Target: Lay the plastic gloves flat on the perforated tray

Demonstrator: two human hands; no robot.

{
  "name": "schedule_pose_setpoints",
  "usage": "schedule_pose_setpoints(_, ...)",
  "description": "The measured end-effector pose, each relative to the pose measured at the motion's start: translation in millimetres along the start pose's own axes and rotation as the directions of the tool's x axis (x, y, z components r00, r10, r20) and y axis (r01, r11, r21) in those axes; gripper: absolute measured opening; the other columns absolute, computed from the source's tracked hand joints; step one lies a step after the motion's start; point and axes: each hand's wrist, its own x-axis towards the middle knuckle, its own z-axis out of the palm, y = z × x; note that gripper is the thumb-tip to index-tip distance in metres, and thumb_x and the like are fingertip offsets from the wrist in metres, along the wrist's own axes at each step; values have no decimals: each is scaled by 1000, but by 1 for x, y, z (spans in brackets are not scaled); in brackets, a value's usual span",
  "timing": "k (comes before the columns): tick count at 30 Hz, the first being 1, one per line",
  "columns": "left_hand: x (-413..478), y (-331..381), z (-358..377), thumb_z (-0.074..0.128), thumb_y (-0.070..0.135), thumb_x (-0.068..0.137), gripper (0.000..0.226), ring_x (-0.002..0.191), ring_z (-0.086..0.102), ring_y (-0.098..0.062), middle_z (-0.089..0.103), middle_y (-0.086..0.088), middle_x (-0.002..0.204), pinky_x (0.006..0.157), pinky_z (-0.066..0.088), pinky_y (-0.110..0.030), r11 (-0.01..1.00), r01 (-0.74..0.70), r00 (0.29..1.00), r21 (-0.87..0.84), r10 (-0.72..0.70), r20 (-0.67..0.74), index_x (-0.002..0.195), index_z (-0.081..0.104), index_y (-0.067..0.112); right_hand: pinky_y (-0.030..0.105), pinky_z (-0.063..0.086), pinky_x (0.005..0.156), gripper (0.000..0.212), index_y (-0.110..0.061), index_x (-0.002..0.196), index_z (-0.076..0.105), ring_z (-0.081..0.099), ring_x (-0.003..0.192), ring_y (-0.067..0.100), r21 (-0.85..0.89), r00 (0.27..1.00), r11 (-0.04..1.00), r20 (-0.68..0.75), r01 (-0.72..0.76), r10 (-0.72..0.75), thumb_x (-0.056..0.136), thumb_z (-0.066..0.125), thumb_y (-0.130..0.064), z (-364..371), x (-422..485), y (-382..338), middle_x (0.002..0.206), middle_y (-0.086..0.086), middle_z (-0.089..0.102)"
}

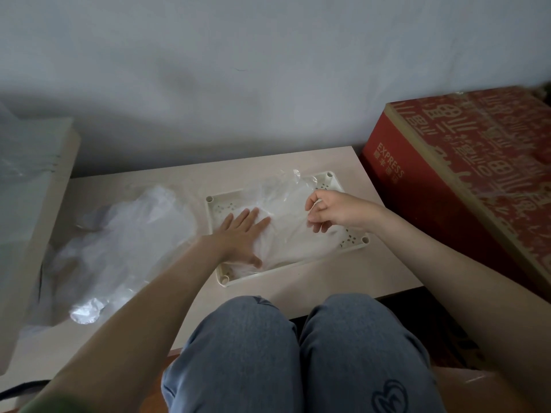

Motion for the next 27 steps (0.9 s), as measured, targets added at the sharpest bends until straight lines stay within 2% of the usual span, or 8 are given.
schedule_pose_setpoints(7, -1, 0, 0, 59, 59, 84, 106, 144, -26, -22, -28, -5, 157, 116, -13, -45, 1000, -6, 1000, -10, 6, -4, 150, -19, 28, 20, 47, 67, 43, -14, 127, 48, 56, 69, 10, -58, 997, 998, 61, -38, 41, 90, 48, 9, -10, -4, 4, 106, 4, 61)
schedule_pose_setpoints(11, -1, 0, 0, 59, 58, 84, 107, 144, -25, -22, -28, -5, 157, 116, -13, -46, 1000, -7, 1000, -15, 7, -9, 150, -19, 28, 20, 45, 68, 49, -18, 129, 49, 55, 72, 2, -133, 994, 990, 94, -46, 59, 89, 49, 9, -14, -8, 4, 110, -1, 61)
schedule_pose_setpoints(19, -1, 0, -1, 62, 55, 83, 109, 144, -25, -22, -28, -5, 157, 117, -12, -46, 1000, -13, 1000, -16, 13, -8, 150, -19, 29, 20, 43, 70, 49, -21, 126, 52, 51, 80, 10, -232, 983, 962, 79, -143, 165, 87, 50, 8, -22, -12, 7, 114, 1, 58)
schedule_pose_setpoints(21, -1, -1, -1, 63, 54, 83, 108, 144, -25, -22, -27, -5, 157, 117, -12, -46, 1000, -18, 1000, -20, 18, -8, 150, -18, 28, 20, 42, 71, 44, -23, 124, 53, 52, 83, 8, -226, 986, 963, 48, -148, 163, 88, 53, 3, -21, -11, 4, 114, 2, 57)
schedule_pose_setpoints(23, -2, -1, -2, 63, 53, 83, 108, 144, -25, -22, -27, -5, 157, 117, -12, -46, 999, -24, 1000, -21, 24, -10, 150, -18, 28, 21, 41, 71, 40, -27, 125, 51, 51, 83, 7, -314, 989, 940, 9, -136, 146, 89, 60, -10, -17, -11, 0, 112, -2, 53)
schedule_pose_setpoints(25, -2, -1, -3, 64, 52, 82, 109, 144, -24, -21, -26, -5, 157, 117, -12, -46, 999, -31, 999, -21, 30, -17, 151, -17, 28, 22, 41, 72, 46, -29, 129, 47, 50, 84, 6, -457, 996, 886, -49, -83, 69, 87, 66, -26, -5, -8, -4, 113, -3, 50)
schedule_pose_setpoints(27, -3, -2, -4, 65, 51, 82, 109, 144, -23, -21, -25, -5, 158, 117, -11, -45, 999, -35, 999, -18, 35, -23, 151, -16, 28, 25, 41, 77, 58, -25, 131, 43, 50, 92, 11, -511, 995, 859, -101, -37, -17, 82, 72, -36, 14, -2, -6, 113, -2, 48)
